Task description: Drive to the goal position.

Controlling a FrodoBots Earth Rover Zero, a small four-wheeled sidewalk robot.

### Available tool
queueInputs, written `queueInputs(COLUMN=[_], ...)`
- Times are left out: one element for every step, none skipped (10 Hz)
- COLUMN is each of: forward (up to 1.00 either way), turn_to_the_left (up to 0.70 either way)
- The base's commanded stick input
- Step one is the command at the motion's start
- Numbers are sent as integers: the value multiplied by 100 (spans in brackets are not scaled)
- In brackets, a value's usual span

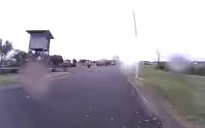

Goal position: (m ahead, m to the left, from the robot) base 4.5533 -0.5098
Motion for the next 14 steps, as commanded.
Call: queueInputs(forward=[100, 100, 100, 100, 100, 100, 100, 100, 100, 100, 100, 100, 100, 100], turn_to_the_left=[0, 0, 0, 0, 0, 0, 0, 0, 8, 28, 35, 22, 8, 0])
